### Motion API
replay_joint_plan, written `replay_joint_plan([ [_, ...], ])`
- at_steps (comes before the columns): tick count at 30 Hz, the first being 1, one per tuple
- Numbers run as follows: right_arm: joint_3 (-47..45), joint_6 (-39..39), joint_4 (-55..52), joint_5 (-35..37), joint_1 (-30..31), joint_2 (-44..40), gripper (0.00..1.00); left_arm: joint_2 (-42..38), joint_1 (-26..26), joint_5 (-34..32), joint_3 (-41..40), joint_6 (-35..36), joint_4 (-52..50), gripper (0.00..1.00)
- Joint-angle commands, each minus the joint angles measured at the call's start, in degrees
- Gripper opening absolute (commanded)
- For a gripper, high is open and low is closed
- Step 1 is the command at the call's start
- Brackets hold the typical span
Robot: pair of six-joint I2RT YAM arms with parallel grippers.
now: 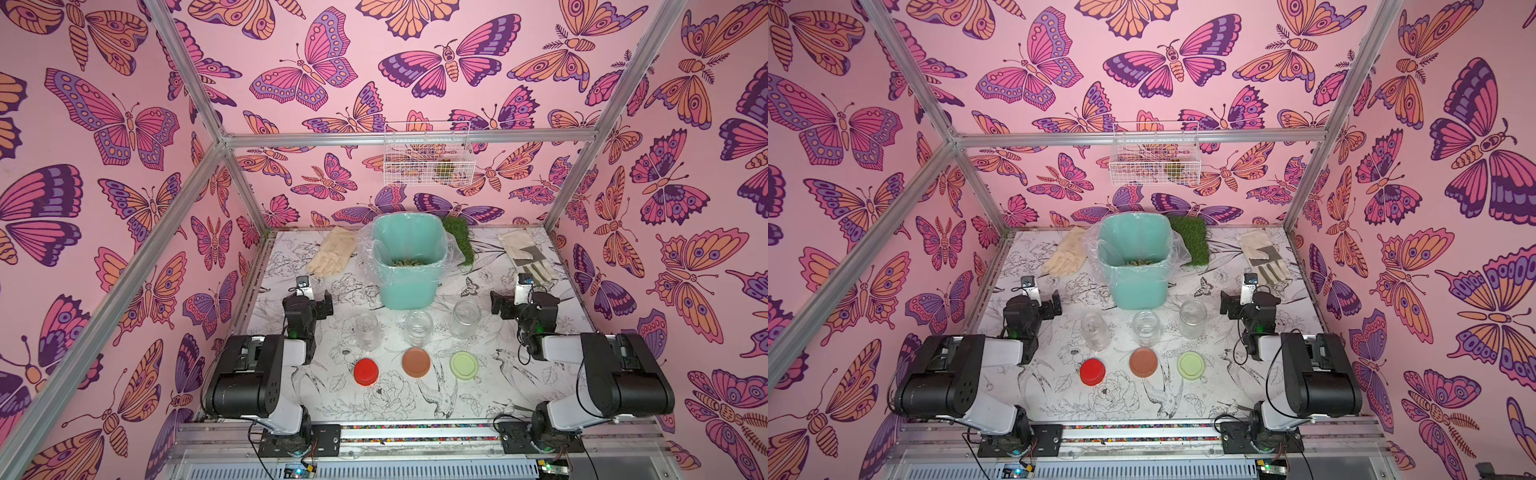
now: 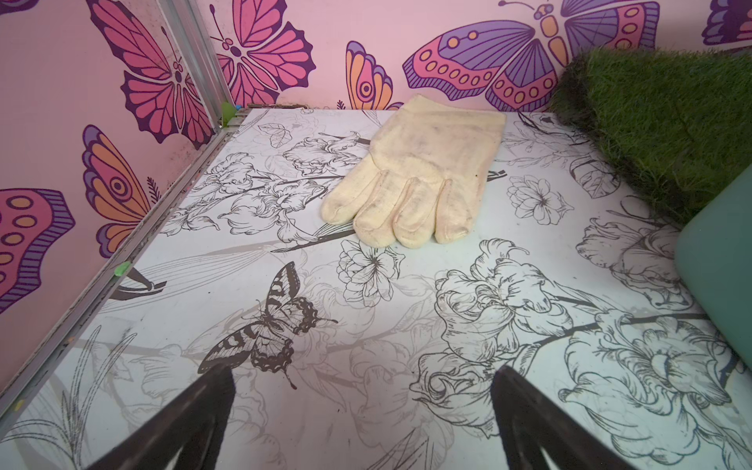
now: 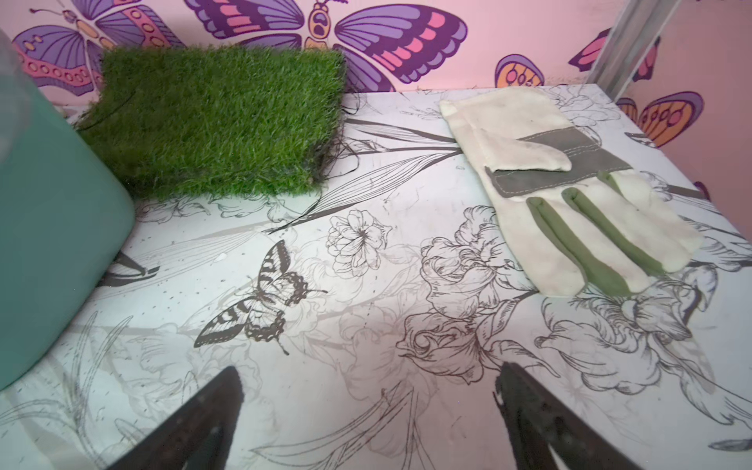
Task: Empty moldy peanuts from jars
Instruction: Reset both arms
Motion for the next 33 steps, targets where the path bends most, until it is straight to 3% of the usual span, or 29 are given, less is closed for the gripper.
replay_joint_plan([
  [1,1.5,1.8,-0.3,3.9,-0.3,-0.2,0.99,0.1,0.1,0.6,-0.7,0.5,1.5,1.0],
  [3,1.1,2.5,0.0,7.1,0.0,-0.5,0.99,0.1,0.1,0.7,-0.7,0.5,1.5,1.0],
  [7,-1.2,5.3,3.4,21.9,2.6,-1.1,0.99,0.1,0.1,0.7,-0.7,0.5,1.6,1.0],
  [33,-0.8,5.2,2.5,22.2,2.9,-1.0,0.99,0.4,0.0,0.7,-0.2,0.8,0.9,1.0],
])
